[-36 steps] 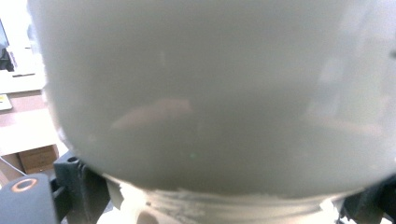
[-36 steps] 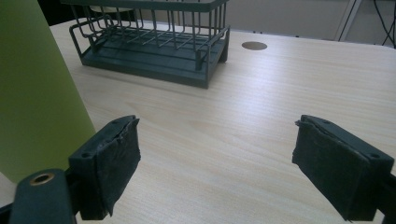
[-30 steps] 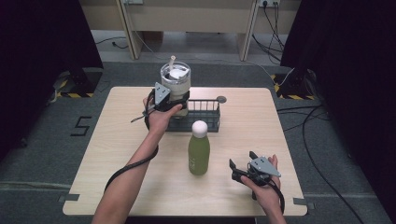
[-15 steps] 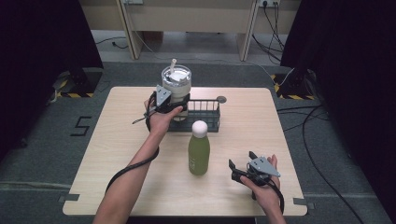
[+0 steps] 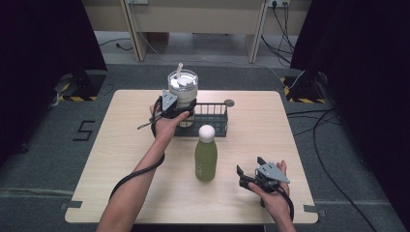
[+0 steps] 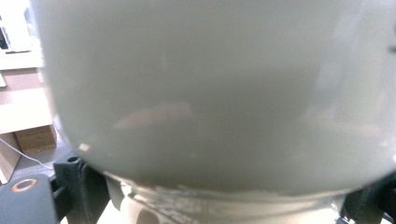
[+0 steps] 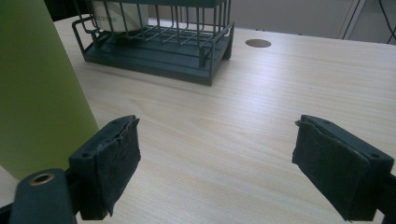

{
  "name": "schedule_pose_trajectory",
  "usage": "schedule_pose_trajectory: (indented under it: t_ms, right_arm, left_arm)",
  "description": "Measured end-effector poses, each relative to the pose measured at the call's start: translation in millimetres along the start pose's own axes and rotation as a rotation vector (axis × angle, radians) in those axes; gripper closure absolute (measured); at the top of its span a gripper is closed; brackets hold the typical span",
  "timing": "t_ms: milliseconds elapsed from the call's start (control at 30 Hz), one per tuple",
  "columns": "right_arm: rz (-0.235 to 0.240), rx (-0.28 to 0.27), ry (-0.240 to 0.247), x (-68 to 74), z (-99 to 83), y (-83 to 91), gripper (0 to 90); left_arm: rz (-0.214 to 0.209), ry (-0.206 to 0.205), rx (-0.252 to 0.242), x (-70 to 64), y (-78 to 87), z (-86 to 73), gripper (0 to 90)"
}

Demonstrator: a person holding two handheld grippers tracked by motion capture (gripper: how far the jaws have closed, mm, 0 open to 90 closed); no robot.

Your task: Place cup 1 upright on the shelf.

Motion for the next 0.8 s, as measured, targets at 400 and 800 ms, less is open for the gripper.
schedule_pose_trajectory:
  t_ms: [400,800]
  right_arm:
    - [0.0,0.0,0.001,0.3,0.0,-0.1,14.4]
    - [0.008,0.004,0.005,2.8,-0.2,-0.4,14.4]
  left_arm:
    - [0.0,-0.002,0.005,0.2,0.0,-1.9,9.3]
    - [-0.021,0.004,0.008,2.1,4.5,-3.5,9.0]
Point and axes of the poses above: each handheld gripper's, and its own axes: y roughly backward along the jaws, z roughly out of its top, x roughly to its left, the point moved 10 cm from there along -y, roughly forward along the jaws, and after that the axes turned 12 degrees about y, right-handed, at the moved point
